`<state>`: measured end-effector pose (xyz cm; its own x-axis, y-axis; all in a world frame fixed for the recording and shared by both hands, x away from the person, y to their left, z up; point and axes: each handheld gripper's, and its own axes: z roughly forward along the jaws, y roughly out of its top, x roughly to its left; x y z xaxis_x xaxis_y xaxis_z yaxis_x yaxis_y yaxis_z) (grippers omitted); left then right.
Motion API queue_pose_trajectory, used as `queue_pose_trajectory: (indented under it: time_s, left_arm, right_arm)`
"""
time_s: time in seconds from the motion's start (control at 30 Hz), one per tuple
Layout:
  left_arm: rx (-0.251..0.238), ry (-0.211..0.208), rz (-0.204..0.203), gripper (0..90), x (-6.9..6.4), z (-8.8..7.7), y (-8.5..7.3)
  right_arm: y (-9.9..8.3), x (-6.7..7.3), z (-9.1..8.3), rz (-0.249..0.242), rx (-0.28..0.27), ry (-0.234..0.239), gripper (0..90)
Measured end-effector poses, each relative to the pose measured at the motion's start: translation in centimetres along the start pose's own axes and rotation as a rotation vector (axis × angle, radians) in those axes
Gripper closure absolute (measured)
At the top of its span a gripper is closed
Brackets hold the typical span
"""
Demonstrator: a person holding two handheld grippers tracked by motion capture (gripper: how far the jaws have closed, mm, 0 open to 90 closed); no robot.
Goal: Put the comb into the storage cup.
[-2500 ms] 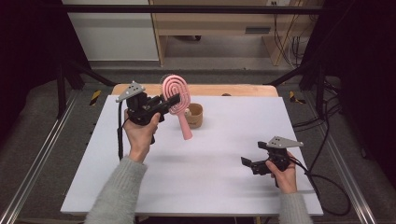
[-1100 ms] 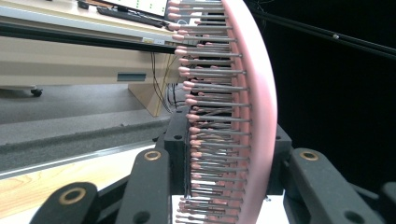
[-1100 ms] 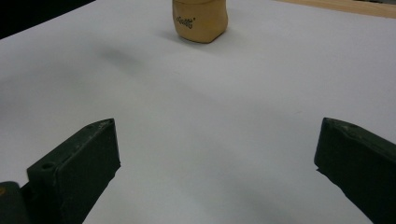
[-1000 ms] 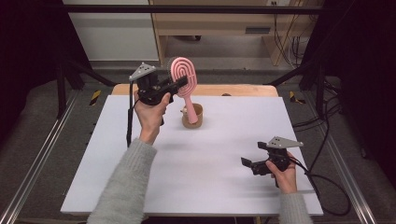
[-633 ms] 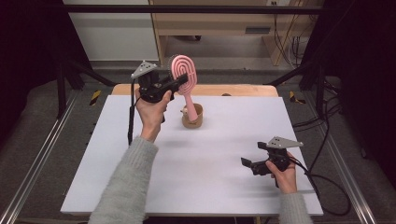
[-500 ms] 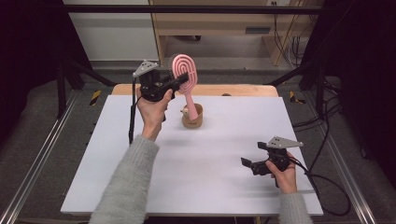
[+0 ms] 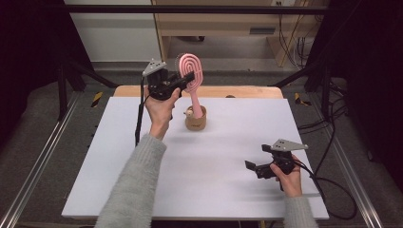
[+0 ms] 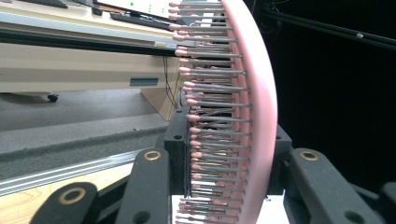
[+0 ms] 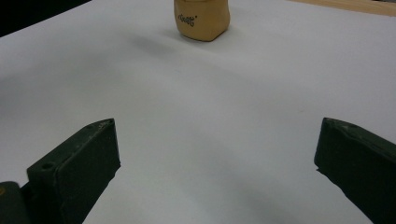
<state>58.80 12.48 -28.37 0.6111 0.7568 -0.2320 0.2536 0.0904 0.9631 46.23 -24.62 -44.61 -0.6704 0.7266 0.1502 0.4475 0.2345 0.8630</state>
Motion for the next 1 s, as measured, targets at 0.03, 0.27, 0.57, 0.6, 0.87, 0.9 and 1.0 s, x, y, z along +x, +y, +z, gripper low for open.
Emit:
queue_pose_trajectory:
  time_s: [0.03,0.27,0.57,0.6,0.87,0.9,1.0]
  left_arm:
    - [-0.004,-0.006,-0.003,63.2,0.1,0.2,-0.1]
    - [-0.004,0.008,-0.002,63.2,0.5,0.9,-0.5]
    - [-0.007,0.028,-0.015,63.2,1.3,1.6,-0.8]
    - [-0.012,0.029,-0.021,63.2,1.4,1.7,-0.8]
    - [-0.004,0.046,-0.029,63.2,2.2,2.3,-1.2]
    - [-0.003,0.049,-0.03,63.3,2.3,2.4,-1.2]
    - [-0.002,0.051,-0.031,63.3,2.5,2.8,-1.5]
  right_arm:
    - [0.0,0.0,0.0,0.0,0.001,0.0,0.4]
    - [0.0,0.0,0.0,-0.001,0.001,0.0,0.4]
    - [0.0,0.0,0.0,-0.003,0.001,-0.002,0.4]
    - [0.0,0.0,0.0,-0.003,0.001,-0.002,0.4]
    - [0.0,0.0,0.0,-0.001,0.001,-0.001,0.4]
    - [0.0,0.0,0.0,-0.001,0.002,-0.001,0.4]
    - [0.0,0.0,0.0,0.001,0.004,0.0,0.4]
